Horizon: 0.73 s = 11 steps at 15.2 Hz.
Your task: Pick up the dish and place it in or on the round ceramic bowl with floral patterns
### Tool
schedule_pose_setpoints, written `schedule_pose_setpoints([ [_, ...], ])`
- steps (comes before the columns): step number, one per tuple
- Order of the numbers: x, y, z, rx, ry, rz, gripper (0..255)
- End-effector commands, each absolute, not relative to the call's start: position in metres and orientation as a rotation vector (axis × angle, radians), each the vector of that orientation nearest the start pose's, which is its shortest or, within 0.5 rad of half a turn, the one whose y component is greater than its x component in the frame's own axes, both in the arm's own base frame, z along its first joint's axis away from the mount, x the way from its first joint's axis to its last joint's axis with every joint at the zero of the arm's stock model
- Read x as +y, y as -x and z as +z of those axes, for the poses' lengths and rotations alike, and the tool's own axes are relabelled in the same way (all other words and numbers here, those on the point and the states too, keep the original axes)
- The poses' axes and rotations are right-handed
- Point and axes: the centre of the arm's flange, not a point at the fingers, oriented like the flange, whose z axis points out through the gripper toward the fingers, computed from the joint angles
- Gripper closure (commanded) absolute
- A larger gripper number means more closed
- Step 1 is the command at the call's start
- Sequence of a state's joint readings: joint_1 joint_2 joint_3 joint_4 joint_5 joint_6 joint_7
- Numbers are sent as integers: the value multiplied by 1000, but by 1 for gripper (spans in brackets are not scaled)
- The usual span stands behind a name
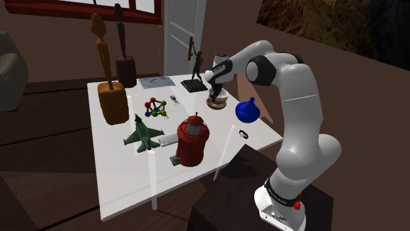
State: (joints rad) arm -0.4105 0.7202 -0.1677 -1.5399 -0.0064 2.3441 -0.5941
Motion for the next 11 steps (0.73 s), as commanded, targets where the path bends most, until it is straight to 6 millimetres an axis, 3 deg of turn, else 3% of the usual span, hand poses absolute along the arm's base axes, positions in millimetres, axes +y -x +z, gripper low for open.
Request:
schedule_pose_setpoints([
  [1,-375,-611,239,-109,3286,-26,255],
  [7,-375,-611,239,-109,3286,-26,255],
  [8,-375,-611,239,-109,3286,-26,0],
  [11,-375,-611,239,-109,3286,-26,0],
])
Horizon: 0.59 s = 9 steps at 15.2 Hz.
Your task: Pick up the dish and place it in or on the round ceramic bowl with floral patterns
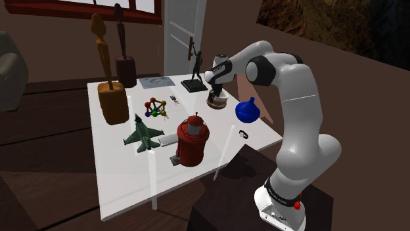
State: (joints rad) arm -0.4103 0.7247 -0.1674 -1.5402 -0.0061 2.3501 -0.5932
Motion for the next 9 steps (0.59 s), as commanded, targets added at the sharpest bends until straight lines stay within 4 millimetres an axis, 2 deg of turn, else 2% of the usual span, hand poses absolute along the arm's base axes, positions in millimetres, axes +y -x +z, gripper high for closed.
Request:
schedule_pose_setpoints([
  [1,-375,-611,239,-109,3286,-26,0],
  [2,-375,-611,239,-109,3286,-26,0],
  [6,-368,-610,289,-109,3286,-26,0],
  [9,-368,-610,289,-109,3286,-26,0],
])
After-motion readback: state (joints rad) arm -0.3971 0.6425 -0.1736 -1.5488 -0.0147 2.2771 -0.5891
